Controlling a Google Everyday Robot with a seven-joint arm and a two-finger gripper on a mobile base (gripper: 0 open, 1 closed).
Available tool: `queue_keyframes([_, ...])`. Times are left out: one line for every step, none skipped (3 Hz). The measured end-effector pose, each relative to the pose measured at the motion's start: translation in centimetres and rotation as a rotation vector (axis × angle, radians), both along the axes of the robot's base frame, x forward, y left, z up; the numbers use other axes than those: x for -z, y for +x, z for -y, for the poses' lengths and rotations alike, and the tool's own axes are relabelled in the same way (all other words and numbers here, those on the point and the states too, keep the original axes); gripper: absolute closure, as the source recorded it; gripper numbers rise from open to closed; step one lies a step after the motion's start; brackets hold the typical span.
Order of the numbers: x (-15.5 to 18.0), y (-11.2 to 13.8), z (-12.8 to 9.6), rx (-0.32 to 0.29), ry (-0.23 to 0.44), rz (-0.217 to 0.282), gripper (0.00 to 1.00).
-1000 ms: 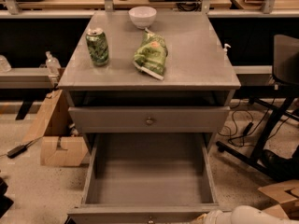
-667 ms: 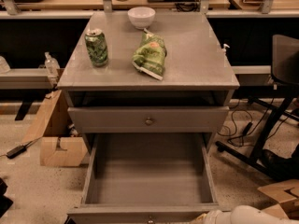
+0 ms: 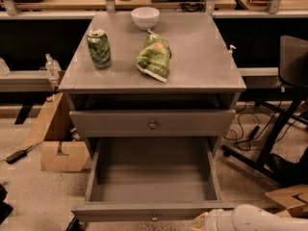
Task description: Close middle drawer
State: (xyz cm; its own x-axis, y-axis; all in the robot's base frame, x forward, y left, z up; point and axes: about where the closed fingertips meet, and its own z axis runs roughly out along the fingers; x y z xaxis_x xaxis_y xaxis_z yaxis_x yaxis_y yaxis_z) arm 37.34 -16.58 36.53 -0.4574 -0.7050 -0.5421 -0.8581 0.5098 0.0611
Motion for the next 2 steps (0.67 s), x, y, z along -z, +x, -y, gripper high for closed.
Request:
queue_keyframes([-0.09, 2.76, -0.79, -0.031, 0.013, 0.045, 1.0])
queue_keyframes([-0.09, 2.7, -0.77, -0.031, 0.013, 0.045, 1.0])
